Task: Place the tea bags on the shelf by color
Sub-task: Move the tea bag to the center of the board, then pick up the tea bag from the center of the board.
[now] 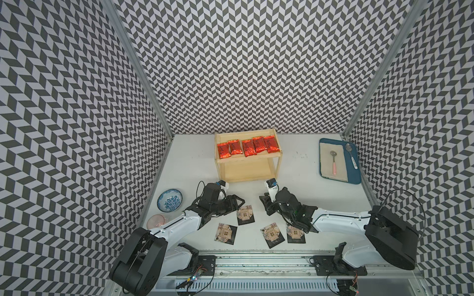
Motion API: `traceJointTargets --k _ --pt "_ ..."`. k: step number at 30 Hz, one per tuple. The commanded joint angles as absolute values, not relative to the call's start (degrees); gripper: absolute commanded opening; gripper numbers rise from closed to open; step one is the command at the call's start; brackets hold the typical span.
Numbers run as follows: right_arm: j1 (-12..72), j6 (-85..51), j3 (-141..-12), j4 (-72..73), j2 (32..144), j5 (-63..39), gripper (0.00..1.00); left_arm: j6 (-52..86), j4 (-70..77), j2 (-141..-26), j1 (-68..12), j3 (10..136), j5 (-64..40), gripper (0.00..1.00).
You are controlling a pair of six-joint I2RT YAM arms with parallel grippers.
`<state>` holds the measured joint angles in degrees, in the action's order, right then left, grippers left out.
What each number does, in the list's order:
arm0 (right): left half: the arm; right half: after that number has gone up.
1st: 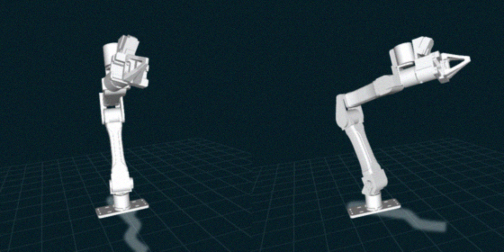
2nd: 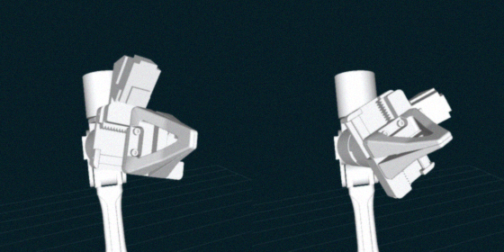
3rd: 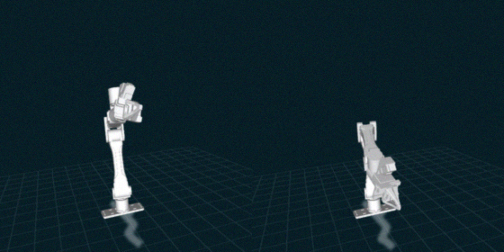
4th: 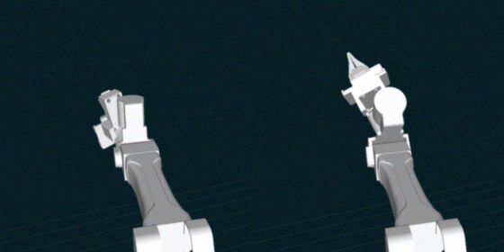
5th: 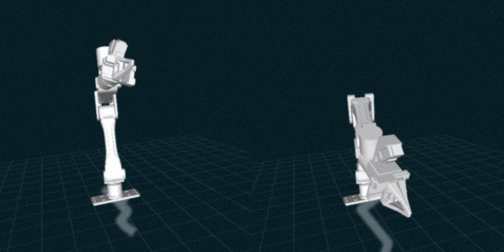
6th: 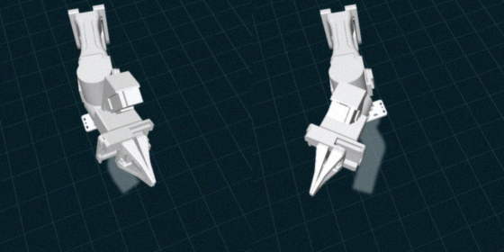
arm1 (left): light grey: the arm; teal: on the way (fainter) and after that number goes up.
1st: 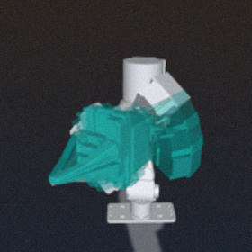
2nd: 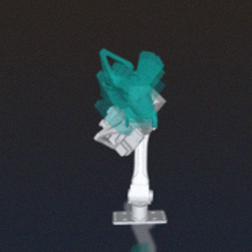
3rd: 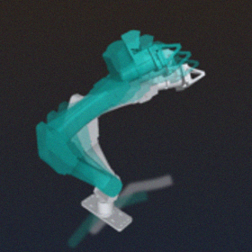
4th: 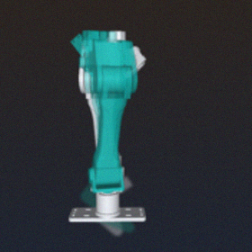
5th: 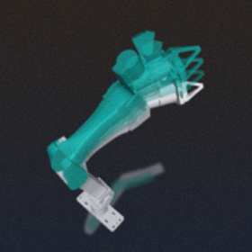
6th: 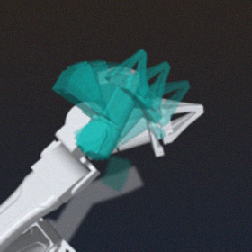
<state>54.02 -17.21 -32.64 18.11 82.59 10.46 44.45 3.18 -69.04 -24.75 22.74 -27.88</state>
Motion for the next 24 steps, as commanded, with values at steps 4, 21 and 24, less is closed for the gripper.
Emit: traceJointTargets --k 4,21,24 --pt "52.79 -17.66 -30.61 20.32 83.70 9.60 0.33 41.33 2.47 -69.79 -24.95 23.58 -25.57 0.63" --pt "52.27 -42.47 -27.61 30.99 88.66 -30.98 0.37 40.56 5.46 -68.49 -26.01 23.56 -27.30 0.62" --pt "52.29 -43.94 -26.39 33.28 88.92 -31.47 0.38 40.67 5.71 -68.88 -26.01 22.87 -26.65 0.63"
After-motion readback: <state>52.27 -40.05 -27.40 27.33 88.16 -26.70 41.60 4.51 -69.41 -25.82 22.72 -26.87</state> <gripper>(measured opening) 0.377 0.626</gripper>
